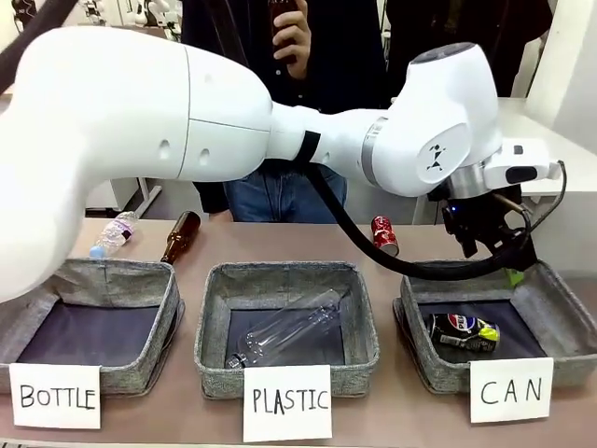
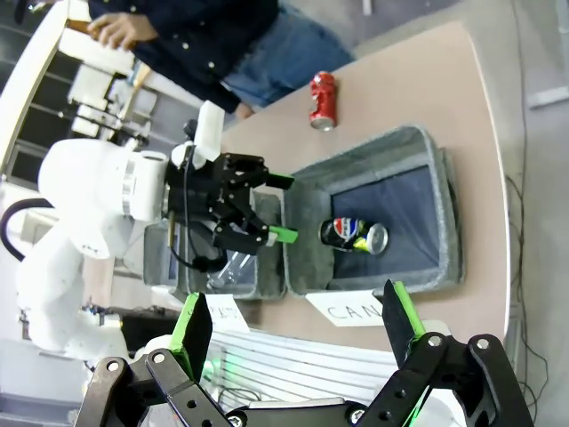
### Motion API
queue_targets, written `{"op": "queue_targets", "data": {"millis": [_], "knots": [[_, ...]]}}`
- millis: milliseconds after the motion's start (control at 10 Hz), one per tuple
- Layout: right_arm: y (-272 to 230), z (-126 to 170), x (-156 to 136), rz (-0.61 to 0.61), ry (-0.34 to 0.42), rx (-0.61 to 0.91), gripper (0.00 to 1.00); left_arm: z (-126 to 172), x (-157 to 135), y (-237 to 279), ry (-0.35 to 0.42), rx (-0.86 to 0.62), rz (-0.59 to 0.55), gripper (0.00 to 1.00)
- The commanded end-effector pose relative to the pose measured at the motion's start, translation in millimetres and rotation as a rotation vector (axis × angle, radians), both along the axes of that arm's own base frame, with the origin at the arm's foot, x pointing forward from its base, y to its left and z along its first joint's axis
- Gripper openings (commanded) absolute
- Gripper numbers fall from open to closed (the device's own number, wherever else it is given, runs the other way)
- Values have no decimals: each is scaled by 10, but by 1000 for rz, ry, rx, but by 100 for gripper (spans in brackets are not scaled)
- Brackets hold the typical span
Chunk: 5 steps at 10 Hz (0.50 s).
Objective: Sort the can waste into the basket.
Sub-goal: Pick up the can waste from the table and place it in the right Fabric basket.
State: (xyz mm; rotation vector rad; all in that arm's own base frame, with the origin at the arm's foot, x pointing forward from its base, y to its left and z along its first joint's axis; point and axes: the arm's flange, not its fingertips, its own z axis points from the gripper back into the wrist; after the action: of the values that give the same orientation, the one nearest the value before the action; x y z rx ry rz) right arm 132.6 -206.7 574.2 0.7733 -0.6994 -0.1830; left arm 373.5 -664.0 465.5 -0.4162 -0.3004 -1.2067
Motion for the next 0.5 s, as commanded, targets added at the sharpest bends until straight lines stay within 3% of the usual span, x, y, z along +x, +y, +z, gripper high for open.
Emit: {"op": "queue_targets", "data": {"millis": [0,200,400], "knots": [[0,0,0,0,0,0,100,143,20,64,37,35,35,100],[284,6,312,88,-31,5,100,398,-78,575,218,161,62,100],[738,-18,769,209,-49,-23,100,675,-198,1437,322,102,113,100]]}}
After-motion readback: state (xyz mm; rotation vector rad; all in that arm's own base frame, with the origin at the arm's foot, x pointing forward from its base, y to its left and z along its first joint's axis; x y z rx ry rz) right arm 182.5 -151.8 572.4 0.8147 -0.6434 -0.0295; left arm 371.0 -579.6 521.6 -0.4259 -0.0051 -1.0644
